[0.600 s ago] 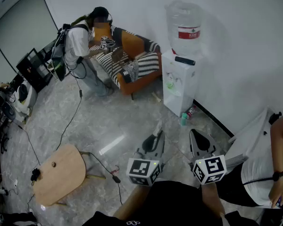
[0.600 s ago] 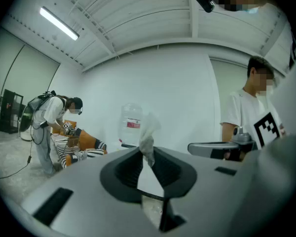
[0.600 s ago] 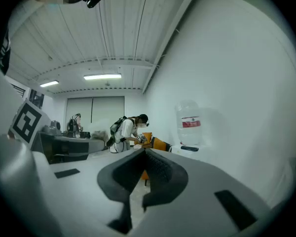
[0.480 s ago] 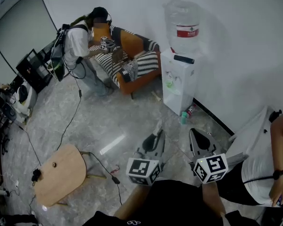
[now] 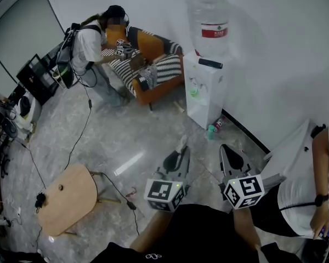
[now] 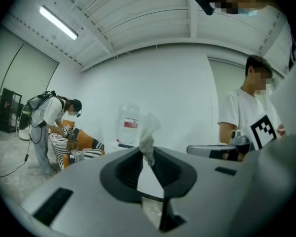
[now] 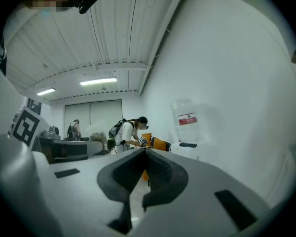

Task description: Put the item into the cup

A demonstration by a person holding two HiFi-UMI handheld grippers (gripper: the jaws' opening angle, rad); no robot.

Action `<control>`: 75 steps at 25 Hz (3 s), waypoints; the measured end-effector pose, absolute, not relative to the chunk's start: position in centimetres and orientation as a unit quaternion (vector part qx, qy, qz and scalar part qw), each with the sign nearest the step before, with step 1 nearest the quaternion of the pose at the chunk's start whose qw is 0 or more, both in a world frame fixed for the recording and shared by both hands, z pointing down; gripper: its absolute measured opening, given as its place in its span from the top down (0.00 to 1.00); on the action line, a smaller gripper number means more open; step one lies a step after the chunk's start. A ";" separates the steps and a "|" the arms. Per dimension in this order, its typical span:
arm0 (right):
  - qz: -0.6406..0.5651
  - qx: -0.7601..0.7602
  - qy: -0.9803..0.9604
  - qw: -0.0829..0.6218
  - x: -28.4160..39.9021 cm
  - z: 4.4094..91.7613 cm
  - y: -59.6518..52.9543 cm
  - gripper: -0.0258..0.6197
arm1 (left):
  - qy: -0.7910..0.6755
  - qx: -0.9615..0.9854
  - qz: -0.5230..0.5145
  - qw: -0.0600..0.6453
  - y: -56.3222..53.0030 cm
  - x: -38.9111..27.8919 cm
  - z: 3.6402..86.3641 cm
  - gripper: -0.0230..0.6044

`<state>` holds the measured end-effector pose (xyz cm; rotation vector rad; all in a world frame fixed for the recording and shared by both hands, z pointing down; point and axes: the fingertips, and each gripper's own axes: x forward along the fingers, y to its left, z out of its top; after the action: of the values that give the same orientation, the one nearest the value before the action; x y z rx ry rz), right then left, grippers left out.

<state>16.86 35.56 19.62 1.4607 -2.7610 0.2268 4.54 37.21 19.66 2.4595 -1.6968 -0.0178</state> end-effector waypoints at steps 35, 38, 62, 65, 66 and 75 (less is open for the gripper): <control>0.016 0.474 -0.880 0.003 18.9 19.1 31.3 0.94 | -0.559 0.828 -0.016 0.041 32.0 5.3 18.2 0.88; -0.014 0.452 -0.892 0.007 17.2 19.2 30.8 0.94 | -0.555 0.831 -0.023 0.038 30.9 4.6 18.3 0.88; -0.018 0.453 -0.887 0.086 6.2 23.8 10.4 0.94 | -0.537 0.836 0.011 0.111 10.1 -4.2 23.8 0.88; 0.002 0.459 -0.883 0.095 4.7 24.1 6.5 0.94 | -0.536 0.836 0.019 0.118 6.5 -5.9 23.5 0.88; 0.007 0.458 -0.884 0.095 4.0 24.1 5.2 0.94 | -0.536 0.835 0.023 0.118 5.2 -6.6 23.4 0.88; 0.010 0.490 -0.870 0.053 -0.5 21.0 -6.0 0.94 | -0.531 0.842 -0.004 0.101 -6.2 -11.8 21.1 0.88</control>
<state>-0.52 -6.00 21.02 1.4883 -2.6454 0.0289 -11.79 -6.20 21.08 2.4870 -1.5680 -0.0121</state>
